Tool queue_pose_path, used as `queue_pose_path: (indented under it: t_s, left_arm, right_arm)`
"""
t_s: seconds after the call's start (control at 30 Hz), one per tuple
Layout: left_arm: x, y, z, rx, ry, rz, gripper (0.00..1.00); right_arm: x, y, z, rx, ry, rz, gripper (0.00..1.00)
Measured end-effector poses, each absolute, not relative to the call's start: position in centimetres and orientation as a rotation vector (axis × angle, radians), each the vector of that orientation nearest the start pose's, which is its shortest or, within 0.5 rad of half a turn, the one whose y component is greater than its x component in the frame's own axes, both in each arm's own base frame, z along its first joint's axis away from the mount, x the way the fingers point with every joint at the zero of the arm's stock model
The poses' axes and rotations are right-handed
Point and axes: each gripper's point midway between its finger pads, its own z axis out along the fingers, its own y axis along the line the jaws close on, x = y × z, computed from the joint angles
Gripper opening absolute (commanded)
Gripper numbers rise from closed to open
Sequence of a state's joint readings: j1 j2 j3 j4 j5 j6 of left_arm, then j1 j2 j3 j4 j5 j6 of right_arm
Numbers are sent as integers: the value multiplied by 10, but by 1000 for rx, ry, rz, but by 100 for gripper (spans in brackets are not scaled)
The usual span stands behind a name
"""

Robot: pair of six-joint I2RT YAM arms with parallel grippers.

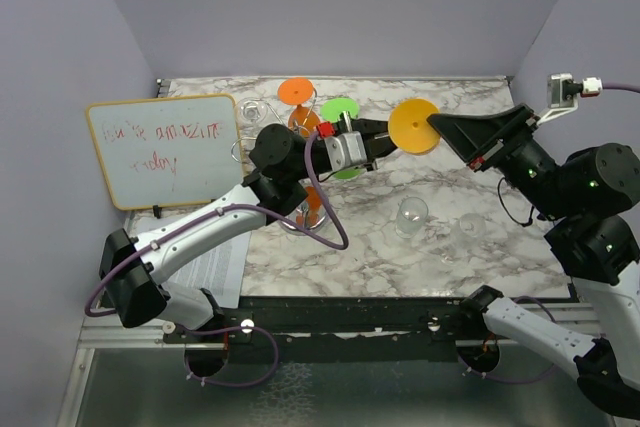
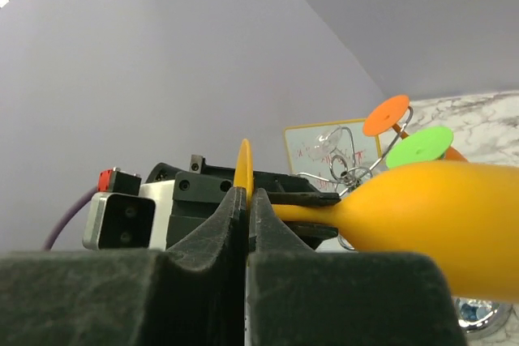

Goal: Place the wine glass upside down on the wine glass rack

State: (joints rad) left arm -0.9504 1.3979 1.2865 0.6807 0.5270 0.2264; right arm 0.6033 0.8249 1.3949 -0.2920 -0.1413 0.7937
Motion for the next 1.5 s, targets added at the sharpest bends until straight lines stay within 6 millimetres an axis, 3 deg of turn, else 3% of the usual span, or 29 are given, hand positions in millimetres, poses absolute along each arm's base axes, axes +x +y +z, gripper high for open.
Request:
queue_pose_path:
  t_s: [0.07,0.13,0.2,0.4,0.57,0.7,0.73,0.9,1.03,1.27,1.5]
  left_arm:
    - [192,-405,496,978,561,-898,56]
    - [195,-404,498,965,565,-889,75]
    - [196,-404,499,955,569,-887,85]
    - [195,-403,491,933,622,-928,87]
    - [186,-402,485,872,737,-1102,87]
    - [176,-400,492,803,843,-1279,84]
    - [176,-403,491,770,938,-1358,84]
    - [164,-397,524,693,1014,-1521,76]
    - [157,-400,533,675,1076,-1630,69]
    - [163,-420,513,701,1274,-1676,43]
    - [166,-424,489,728,1383,-1639,16]
  right_arm:
    - [182,189,527,12,1420,1261,1]
    - [183,188,525,16,1425,1247,1]
    - [185,186,524,24,1427,1229,1]
    - [190,167,517,88,1404,1137,1]
    - [189,148,508,119,1355,1053,1]
    - [185,138,510,86,1292,995,1]
    - [184,136,511,75,1279,983,1]
    - [178,129,509,24,1229,930,1]
    - [171,130,510,-36,1201,919,1]
    - [158,136,513,-123,1157,941,1]
    - [158,141,507,-157,1163,942,1]
